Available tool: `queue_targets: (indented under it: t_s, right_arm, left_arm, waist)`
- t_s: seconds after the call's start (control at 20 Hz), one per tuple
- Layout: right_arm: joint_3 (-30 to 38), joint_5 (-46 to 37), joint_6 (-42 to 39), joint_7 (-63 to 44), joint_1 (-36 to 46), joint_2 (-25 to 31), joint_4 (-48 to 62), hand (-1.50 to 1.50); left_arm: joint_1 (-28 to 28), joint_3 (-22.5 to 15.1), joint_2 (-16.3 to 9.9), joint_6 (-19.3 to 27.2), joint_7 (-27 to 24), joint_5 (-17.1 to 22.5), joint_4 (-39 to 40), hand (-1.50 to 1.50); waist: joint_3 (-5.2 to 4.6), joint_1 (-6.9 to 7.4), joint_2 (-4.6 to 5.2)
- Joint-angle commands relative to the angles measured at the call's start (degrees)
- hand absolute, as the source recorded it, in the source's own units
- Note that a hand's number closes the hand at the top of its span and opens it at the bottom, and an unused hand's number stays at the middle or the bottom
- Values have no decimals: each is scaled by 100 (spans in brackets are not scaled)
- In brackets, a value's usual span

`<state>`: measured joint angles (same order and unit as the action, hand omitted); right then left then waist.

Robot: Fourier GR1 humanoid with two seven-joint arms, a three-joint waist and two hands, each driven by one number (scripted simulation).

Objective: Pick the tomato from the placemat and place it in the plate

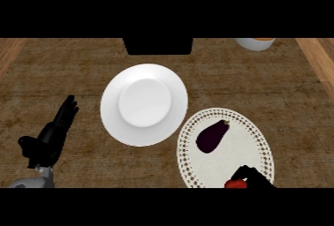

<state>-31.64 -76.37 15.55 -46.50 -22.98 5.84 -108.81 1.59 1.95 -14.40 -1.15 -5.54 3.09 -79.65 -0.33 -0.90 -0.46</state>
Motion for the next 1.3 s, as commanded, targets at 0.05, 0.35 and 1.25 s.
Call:
queue_targets:
  t_s: [0.05,0.35,1.25]
  right_arm:
    - [-976,-1191,44,-509,-662,-40,-846,150]
    - [-1943,-2603,-653,-984,-407,-351,-1801,150]
    - [-2053,-2138,-1305,-1618,1890,-525,-1461,150]
  left_arm:
    - [-149,2,43,-177,57,95,-148,0]
    - [96,-29,188,78,-124,-183,182,0]
    - [251,34,92,-223,-218,-93,330,0]
  waist:
    - [30,54,27]
    - [28,46,30]
    - [21,303,138]
